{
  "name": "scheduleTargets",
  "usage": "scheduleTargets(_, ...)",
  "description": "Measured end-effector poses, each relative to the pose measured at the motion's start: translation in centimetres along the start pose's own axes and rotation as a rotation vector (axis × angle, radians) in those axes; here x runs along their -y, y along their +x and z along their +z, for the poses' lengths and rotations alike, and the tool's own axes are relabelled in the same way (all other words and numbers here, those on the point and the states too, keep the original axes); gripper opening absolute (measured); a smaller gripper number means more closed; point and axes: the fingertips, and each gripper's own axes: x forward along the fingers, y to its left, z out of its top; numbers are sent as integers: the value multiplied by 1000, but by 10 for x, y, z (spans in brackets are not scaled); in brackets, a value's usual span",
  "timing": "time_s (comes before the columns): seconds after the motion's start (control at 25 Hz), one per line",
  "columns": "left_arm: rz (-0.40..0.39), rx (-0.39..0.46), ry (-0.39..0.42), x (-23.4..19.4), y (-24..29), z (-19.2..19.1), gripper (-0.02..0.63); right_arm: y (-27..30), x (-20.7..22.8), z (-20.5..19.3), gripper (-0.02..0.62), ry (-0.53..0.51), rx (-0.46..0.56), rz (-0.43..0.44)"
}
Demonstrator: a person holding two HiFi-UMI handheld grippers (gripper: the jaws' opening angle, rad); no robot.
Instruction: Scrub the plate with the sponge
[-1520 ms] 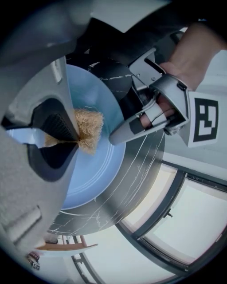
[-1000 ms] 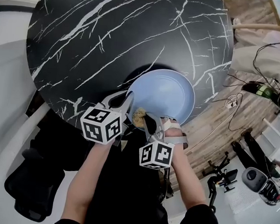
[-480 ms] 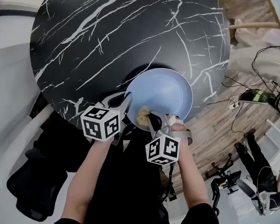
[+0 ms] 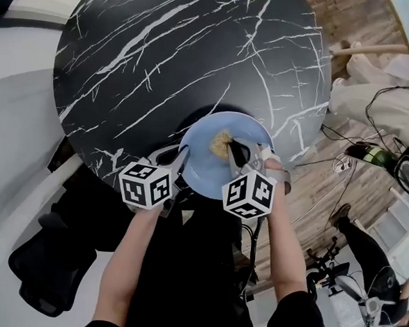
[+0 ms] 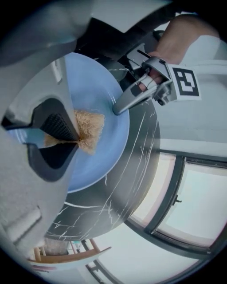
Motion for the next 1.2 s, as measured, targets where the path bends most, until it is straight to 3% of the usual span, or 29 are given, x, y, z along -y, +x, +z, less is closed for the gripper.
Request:
scheduleTargets(0.2, 16, -5, -13, -1, 0, 0, 18, 0, 49, -8, 18, -10, -43, -146)
scheduleTargets(0.4, 30, 3, -38, -1, 0, 2, 20, -1, 53, -11, 18, -36, -72, -215)
scheduleTargets(0.6, 41, 22, -62, -3, -1, 2, 21, -5, 29, -15, 18, 7, -68, -168)
scheduleTargets(0.96, 49, 33, -52, -3, -1, 3, 21, -12, -58, -17, 18, 26, -72, -68)
scheduleTargets(1.2, 30, 10, -34, -3, 0, 3, 21, -16, -106, -17, 18, -14, -68, 2)
